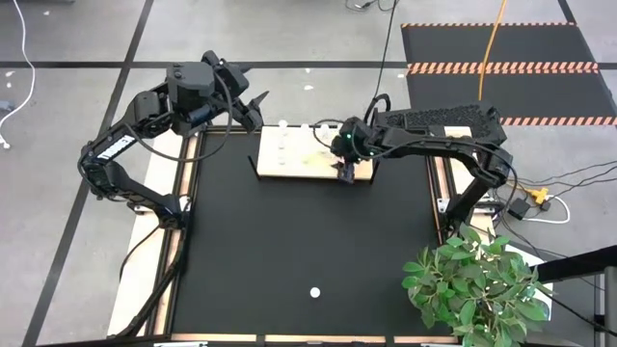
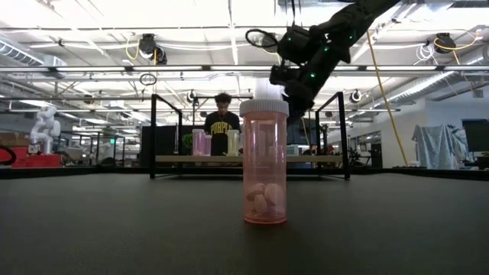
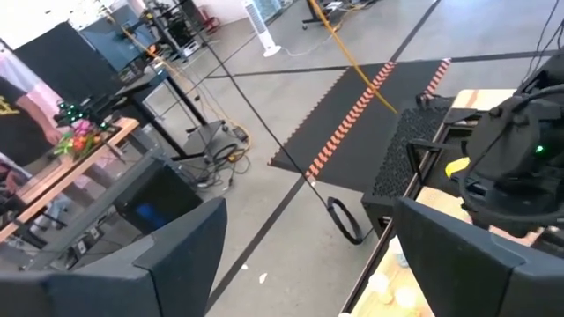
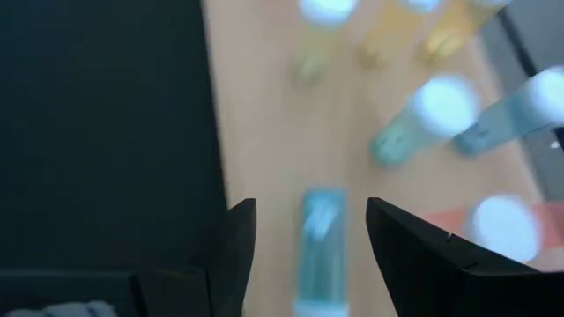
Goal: Pick and place medicine bottles onto shelf by color
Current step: Put the blue pill bottle on the shelf aligned with the other blue pill bottles
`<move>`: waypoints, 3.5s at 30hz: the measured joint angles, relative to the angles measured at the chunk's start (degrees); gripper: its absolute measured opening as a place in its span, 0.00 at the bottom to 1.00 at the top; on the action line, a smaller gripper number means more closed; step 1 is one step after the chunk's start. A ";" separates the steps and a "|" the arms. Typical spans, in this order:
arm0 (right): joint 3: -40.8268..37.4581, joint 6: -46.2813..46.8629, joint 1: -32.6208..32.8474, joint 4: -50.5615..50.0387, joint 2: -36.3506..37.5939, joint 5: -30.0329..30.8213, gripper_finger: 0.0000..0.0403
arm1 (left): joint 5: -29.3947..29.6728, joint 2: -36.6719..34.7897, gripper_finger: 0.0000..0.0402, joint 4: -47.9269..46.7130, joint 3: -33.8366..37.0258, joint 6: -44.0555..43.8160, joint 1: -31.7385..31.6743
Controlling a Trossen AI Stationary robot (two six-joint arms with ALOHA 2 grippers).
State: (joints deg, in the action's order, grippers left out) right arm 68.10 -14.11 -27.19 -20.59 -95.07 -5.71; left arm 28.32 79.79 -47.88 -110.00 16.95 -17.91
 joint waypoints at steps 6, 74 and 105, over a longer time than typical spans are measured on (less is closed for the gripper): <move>-0.02 -5.63 -0.08 -4.83 -0.84 2.62 0.52 | 0.02 0.02 0.81 0.02 0.00 0.25 0.00; -0.02 55.14 5.56 9.58 11.19 -41.00 0.26 | -15.72 20.46 0.68 -4.53 5.20 18.99 18.11; -0.11 54.14 5.54 9.69 11.19 -41.09 0.26 | -13.41 22.01 0.40 -5.34 5.16 21.12 16.99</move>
State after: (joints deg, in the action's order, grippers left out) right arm 67.99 40.03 -21.65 -10.90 -83.88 -46.81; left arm 14.91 101.80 -53.21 -104.84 38.07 -0.93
